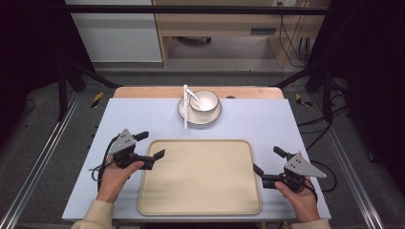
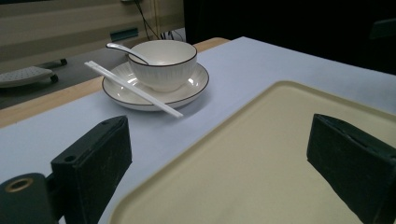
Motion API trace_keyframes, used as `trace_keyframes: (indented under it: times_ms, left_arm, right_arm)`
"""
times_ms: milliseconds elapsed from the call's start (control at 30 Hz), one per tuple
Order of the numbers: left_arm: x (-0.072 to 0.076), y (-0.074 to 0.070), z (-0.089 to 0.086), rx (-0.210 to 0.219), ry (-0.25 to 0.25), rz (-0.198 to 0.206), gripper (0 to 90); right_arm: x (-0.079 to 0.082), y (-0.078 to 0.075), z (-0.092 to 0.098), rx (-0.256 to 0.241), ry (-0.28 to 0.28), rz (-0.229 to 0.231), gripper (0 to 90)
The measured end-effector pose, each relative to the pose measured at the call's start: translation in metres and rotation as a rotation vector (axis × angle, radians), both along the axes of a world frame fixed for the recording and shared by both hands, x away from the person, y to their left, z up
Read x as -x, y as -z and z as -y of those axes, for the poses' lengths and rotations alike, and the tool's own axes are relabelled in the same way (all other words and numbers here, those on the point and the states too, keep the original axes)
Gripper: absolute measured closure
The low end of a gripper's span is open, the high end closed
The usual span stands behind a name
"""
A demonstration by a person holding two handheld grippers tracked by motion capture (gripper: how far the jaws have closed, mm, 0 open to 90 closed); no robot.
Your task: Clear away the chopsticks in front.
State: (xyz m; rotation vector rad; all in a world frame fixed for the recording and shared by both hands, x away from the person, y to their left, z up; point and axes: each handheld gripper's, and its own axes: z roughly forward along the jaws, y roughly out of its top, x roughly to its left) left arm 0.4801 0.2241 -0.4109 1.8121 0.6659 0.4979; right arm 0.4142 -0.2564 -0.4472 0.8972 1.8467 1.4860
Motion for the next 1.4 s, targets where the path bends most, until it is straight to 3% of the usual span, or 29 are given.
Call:
trace_keyframes:
  times_ms: [200,267,333,733,767,933,1100,1200,1267,1400]
  left_arm:
    - [-0.032,-0.013,0.036,-0.089,0.037,-0.027,9.4]
    - [-0.041,-0.016,0.047,-0.133,0.023,-0.038,11.1]
    - [-0.047,-0.019,0.054,-0.146,0.007,-0.049,12.1]
    - [-0.083,-0.046,0.087,-0.168,-0.077,-0.041,18.3]
    - [-0.087,-0.052,0.091,-0.178,-0.107,-0.027,20.5]
    - [-0.095,-0.061,0.095,-0.157,-0.153,-0.002,26.3]
    - [-0.11,-0.051,0.096,-0.166,-0.189,-0.03,27.1]
    - [-0.121,-0.038,0.099,-0.159,-0.226,-0.066,32.1]
    - [-0.124,-0.036,0.101,-0.164,-0.239,-0.069,33.6]
    - [-0.132,-0.027,0.105,-0.181,-0.312,-0.114,46.0]
  right_arm:
    - [0.001,-0.001,0.001,-0.013,0.007,0.017,3.4]
    - [0.001,-0.001,0.001,-0.016,0.012,0.019,3.5]
    - [0.001,-0.002,0.002,-0.017,0.012,0.019,3.9]
    - [0.001,-0.001,-0.002,-0.01,0.008,0.015,4.1]
    - [0.002,-0.001,-0.003,-0.01,0.008,0.014,4.2]
    - [0.001,0.0,-0.005,-0.013,0.005,0.014,4.7]
    - [0.002,-0.001,-0.005,-0.019,0.007,0.013,5.5]
    - [0.001,-0.001,-0.004,-0.025,0.017,0.006,6.0]
    - [0.001,-0.001,-0.004,-0.03,0.017,0.007,6.1]
    - [0.001,-0.002,-0.001,-0.036,0.023,0.007,6.4]
